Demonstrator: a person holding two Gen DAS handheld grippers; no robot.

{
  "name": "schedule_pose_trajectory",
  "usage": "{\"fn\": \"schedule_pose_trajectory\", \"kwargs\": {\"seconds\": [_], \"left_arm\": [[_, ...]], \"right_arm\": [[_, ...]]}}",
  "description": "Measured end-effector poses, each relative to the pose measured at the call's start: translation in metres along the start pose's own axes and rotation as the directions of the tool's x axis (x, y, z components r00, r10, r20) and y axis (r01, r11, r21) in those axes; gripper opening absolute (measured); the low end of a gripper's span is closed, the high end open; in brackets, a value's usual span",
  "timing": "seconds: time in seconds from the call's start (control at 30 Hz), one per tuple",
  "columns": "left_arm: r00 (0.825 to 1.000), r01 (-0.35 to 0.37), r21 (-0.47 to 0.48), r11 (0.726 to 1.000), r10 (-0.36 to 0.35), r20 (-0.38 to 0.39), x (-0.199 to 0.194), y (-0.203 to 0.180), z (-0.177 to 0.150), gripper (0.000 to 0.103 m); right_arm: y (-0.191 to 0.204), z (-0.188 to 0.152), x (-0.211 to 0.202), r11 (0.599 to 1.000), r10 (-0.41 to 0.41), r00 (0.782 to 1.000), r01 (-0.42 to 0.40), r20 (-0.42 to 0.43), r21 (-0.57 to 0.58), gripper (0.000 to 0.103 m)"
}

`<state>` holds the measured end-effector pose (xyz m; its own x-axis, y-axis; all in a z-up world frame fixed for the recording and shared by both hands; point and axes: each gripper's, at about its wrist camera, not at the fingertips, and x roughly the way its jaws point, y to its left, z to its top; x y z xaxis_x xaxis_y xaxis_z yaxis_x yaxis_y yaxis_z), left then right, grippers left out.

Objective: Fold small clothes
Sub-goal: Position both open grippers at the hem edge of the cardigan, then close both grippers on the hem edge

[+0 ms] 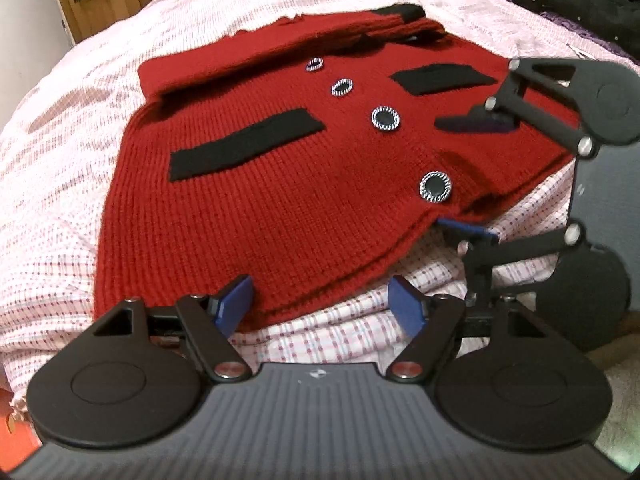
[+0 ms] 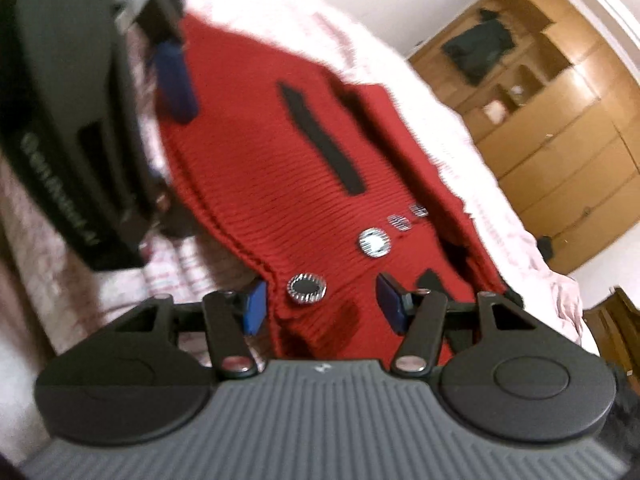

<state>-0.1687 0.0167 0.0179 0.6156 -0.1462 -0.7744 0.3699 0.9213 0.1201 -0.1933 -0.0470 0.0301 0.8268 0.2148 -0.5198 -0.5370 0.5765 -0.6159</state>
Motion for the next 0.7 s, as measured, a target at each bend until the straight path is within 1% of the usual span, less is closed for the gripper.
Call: {"fn": "schedule_pose_trajectory", "kwargs": {"seconds": [0.07,0.17,0.27,0.3,0.37,0.43,0.47,0.5,0.57,0.63,0.7], "left_arm": [[1.000,-0.007,0.023,1.000,0.007,0.023,-0.005,-0.001,0.001,0.080],[0.998,-0.010,0.059,0.998,0.007,0.057,-0.010,-0.004,0.004,0.080],[0.997,-0.031,0.099,0.995,0.024,0.072,-0.008,-0.008,0.008,0.080],[0.997,-0.052,0.115,0.992,0.044,0.070,-0.005,-0.009,0.009,0.080],[0.990,-0.135,0.141,0.981,0.128,0.057,0.004,-0.007,0.010,0.080],[0.975,-0.221,0.140,0.965,0.218,0.041,0.014,0.001,0.011,0.080],[0.969,-0.246,0.131,0.961,0.242,0.040,0.016,0.007,0.012,0.080],[0.967,-0.255,0.117,0.960,0.251,0.045,0.016,0.012,0.013,0.080],[0.971,-0.236,0.077,0.969,0.232,0.062,0.013,0.023,0.015,0.080],[0.972,-0.225,0.046,0.973,0.221,0.081,0.010,0.029,0.017,0.080],[0.971,-0.226,0.037,0.973,0.222,0.093,0.010,0.031,0.019,0.080]], "right_arm": [[-0.008,-0.001,-0.003,0.999,-0.005,1.000,0.004,0.013,0.034,0.059],[-0.017,-0.006,-0.002,0.996,-0.010,1.000,0.009,0.008,0.094,0.059],[-0.023,-0.008,0.000,0.987,0.007,1.000,-0.008,0.005,0.161,0.059],[-0.024,-0.008,0.000,0.985,0.008,1.000,-0.009,0.005,0.170,0.059],[-0.023,-0.010,-0.002,0.985,0.009,1.000,-0.009,0.002,0.174,0.059],[-0.024,-0.013,-0.001,0.985,0.028,1.000,-0.025,-0.012,0.172,0.059],[-0.024,-0.014,0.001,0.985,0.042,0.999,-0.038,-0.023,0.168,0.059],[-0.023,-0.017,0.002,0.987,0.060,0.997,-0.052,-0.045,0.155,0.059],[-0.018,-0.022,0.005,0.992,0.061,0.994,-0.050,-0.089,0.116,0.060],[-0.015,-0.030,0.007,0.997,0.027,0.991,-0.017,-0.133,0.078,0.060],[-0.019,-0.038,0.007,0.996,-0.025,0.987,0.038,-0.160,0.083,0.060]]}}
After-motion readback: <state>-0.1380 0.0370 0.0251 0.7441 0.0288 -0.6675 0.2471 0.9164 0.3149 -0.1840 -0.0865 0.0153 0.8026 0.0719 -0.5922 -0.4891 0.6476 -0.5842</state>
